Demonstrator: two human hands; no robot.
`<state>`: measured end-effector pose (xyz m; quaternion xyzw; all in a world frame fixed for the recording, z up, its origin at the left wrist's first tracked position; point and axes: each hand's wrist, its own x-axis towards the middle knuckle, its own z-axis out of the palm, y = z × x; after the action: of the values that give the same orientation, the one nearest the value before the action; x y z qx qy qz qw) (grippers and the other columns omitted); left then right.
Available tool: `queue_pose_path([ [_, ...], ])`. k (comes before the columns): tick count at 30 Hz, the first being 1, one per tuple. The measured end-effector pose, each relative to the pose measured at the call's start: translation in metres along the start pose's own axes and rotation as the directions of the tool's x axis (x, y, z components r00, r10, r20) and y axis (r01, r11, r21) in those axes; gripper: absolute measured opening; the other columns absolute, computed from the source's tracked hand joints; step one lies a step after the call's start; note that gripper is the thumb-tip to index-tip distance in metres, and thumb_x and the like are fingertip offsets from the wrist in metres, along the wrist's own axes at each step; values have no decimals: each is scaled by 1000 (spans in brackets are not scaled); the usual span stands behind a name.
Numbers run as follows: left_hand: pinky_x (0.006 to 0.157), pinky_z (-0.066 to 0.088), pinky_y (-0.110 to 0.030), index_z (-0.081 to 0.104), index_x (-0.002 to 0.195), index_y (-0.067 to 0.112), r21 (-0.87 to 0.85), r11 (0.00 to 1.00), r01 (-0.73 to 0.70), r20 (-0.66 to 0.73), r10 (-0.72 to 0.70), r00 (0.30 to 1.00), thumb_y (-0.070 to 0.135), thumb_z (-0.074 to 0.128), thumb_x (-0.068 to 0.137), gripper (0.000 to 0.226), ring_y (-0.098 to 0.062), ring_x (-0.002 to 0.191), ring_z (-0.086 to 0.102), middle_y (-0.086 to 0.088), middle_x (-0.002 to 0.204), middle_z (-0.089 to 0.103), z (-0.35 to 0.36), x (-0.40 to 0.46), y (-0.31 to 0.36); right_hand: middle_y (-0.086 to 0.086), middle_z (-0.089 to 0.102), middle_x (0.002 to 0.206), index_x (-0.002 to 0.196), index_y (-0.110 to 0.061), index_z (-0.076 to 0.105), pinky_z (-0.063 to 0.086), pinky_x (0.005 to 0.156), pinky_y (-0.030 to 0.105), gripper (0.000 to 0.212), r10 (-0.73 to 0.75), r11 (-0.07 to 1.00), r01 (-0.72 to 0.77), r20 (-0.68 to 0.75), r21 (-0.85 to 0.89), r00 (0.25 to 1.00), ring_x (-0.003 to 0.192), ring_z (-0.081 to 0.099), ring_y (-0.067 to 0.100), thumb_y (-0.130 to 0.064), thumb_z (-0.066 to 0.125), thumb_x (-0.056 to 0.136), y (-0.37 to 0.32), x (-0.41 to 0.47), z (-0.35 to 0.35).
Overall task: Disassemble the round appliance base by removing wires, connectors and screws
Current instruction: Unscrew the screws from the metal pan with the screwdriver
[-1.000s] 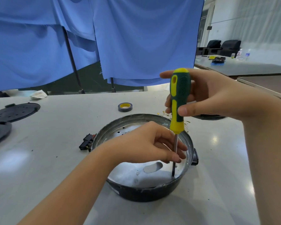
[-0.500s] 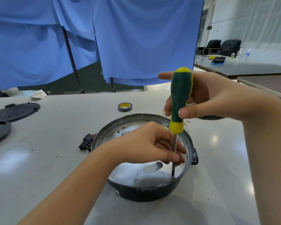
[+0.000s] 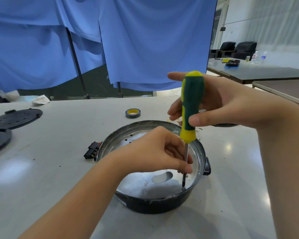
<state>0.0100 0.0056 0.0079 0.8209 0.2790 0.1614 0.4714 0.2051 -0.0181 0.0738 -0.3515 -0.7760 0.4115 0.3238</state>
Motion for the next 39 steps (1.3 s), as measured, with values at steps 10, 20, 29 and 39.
queue_pose_path([
  [10, 78, 57, -24, 74, 90, 14, -28, 1000, -4, 34, 4, 999, 7, 75, 79, 12, -18, 83, 73, -7, 88, 76, -1, 0, -2, 6, 71, 102, 142, -28, 38, 54, 81, 28, 80, 8, 1000, -8, 2, -19, 1000, 103, 67, 24, -7, 72, 73, 2, 0, 0],
  [20, 77, 55, -19, 73, 90, 15, -34, 999, -1, 59, 3, 998, 7, 77, 78, 14, -14, 83, 73, -3, 88, 76, -2, 1, -4, 2, 72, 99, 138, -29, 43, 54, 80, 29, 77, 17, 999, -17, -11, -28, 1000, 101, 68, 23, -8, 73, 71, 0, 1, 1],
  [29, 72, 59, -26, 69, 79, 5, 48, 999, 10, -27, -9, 1000, 18, 83, 71, 21, -20, 72, 73, -7, 74, 75, 1, 4, -6, -3, 73, 91, 132, -32, 47, 53, 73, 20, 78, 67, 997, -69, -56, -35, 996, 90, 71, 18, -19, 80, 62, 4, 5, 1],
  [39, 75, 58, -44, 72, 92, 24, 347, 933, 94, 156, -157, 975, 25, 73, 79, 12, -15, 78, 67, 7, 84, 72, 1, -1, -8, 11, 70, 105, 148, -26, 23, 55, 77, 28, 92, 6, 999, -6, 17, 41, 1000, 97, 70, 29, -9, 72, 71, 1, 2, 3],
])
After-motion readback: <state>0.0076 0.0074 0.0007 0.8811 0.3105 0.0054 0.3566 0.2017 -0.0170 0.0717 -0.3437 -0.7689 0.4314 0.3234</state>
